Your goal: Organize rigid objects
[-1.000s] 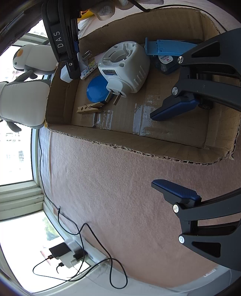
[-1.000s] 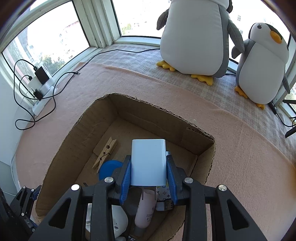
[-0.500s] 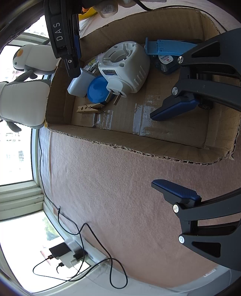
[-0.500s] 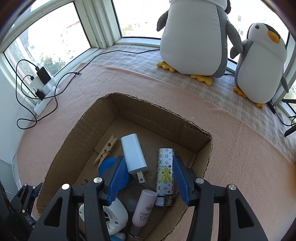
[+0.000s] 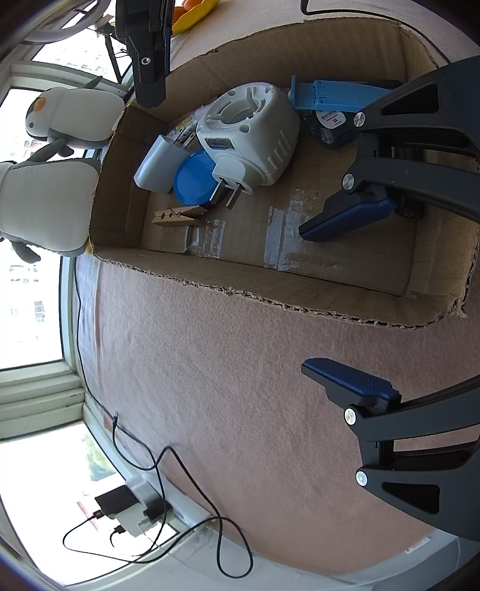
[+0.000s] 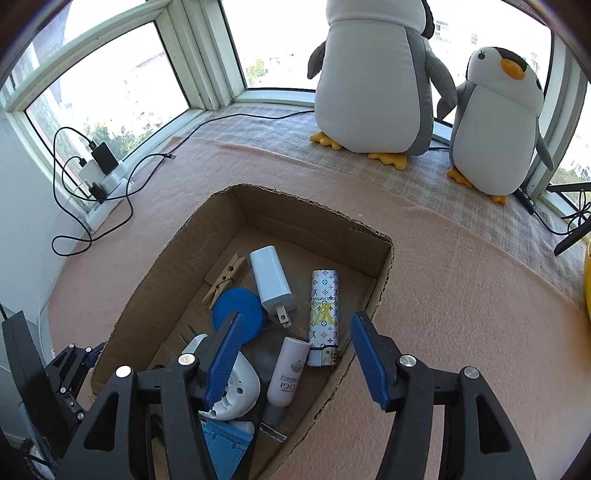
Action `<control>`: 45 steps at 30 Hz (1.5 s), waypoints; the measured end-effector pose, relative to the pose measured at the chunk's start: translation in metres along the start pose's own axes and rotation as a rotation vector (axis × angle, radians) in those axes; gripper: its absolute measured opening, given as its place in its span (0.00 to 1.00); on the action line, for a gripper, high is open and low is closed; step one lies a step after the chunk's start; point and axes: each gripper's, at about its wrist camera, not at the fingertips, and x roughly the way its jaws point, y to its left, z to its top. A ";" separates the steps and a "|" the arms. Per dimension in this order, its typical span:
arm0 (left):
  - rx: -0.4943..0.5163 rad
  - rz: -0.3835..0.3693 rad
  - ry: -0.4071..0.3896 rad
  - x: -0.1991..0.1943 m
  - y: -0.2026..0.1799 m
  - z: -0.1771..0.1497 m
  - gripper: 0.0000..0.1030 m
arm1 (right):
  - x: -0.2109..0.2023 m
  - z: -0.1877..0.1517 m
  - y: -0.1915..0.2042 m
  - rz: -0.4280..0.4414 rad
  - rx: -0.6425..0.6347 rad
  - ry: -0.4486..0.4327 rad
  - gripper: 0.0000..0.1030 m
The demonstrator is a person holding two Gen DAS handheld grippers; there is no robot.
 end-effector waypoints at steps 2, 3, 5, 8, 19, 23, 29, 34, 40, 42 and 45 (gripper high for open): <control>0.000 0.001 0.003 0.000 0.000 0.001 0.64 | -0.006 -0.004 0.000 -0.011 -0.005 -0.007 0.58; 0.003 0.002 0.004 0.000 0.000 0.002 0.64 | -0.009 -0.006 0.000 -0.017 -0.008 -0.012 0.59; 0.011 0.004 0.007 0.000 -0.001 0.003 0.64 | -0.016 -0.010 -0.001 -0.024 -0.006 -0.020 0.60; 0.015 0.002 0.018 -0.001 -0.002 0.005 0.64 | -0.027 -0.014 -0.006 -0.017 0.021 -0.035 0.60; 0.041 -0.019 -0.017 -0.037 -0.010 0.010 0.73 | -0.069 -0.036 -0.016 -0.034 0.095 -0.082 0.69; 0.056 -0.029 -0.049 -0.060 -0.015 0.015 0.73 | -0.092 -0.045 -0.018 -0.057 0.113 -0.118 0.69; 0.072 -0.057 -0.129 -0.102 -0.022 0.029 0.75 | -0.137 -0.053 -0.021 -0.086 0.147 -0.190 0.70; 0.077 -0.070 -0.198 -0.135 -0.027 0.040 0.75 | -0.172 -0.058 -0.019 -0.145 0.150 -0.248 0.77; 0.082 -0.084 -0.253 -0.162 -0.030 0.046 0.78 | -0.200 -0.069 -0.013 -0.211 0.148 -0.320 0.79; 0.088 -0.085 -0.272 -0.170 -0.033 0.045 0.81 | -0.207 -0.075 -0.013 -0.224 0.160 -0.338 0.83; 0.096 -0.078 -0.298 -0.181 -0.037 0.043 0.81 | -0.213 -0.084 -0.015 -0.237 0.183 -0.360 0.84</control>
